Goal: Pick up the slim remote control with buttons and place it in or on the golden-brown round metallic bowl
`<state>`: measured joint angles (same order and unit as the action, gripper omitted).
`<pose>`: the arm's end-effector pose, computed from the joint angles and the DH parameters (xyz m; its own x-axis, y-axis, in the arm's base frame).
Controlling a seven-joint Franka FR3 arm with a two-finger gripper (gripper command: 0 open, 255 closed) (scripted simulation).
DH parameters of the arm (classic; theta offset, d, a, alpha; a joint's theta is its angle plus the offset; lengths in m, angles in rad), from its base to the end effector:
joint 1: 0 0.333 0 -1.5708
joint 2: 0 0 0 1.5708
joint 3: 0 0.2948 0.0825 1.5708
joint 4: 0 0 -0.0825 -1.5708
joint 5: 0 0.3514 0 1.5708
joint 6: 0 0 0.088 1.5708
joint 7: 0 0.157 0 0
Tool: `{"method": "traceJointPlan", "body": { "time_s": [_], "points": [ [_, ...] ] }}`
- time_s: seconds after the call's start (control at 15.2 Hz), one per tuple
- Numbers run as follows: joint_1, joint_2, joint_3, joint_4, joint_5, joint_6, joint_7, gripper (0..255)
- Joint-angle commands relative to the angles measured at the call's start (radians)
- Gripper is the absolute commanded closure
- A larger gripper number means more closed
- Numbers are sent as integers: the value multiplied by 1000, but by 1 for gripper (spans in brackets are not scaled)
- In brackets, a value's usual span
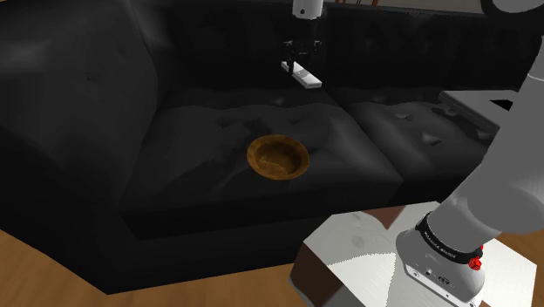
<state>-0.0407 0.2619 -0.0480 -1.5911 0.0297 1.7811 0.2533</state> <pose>0.5912 -0.0465 0.4150 0.9375 -0.3402 -0.0733 -0.3410 -0.9401 0.0023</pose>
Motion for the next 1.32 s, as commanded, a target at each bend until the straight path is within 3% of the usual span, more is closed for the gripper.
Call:
{"method": "traceJointPlan", "body": {
  "time_s": [0.0, 0.59, 1.25],
  "points": [
    [23, -55, 12, -75, -3, 21, 35, 255],
    [116, -268, 88, -347, 2, 85, 202, 255],
    [221, -430, 204, -527, 44, 112, 404, 255]
  ]
}}
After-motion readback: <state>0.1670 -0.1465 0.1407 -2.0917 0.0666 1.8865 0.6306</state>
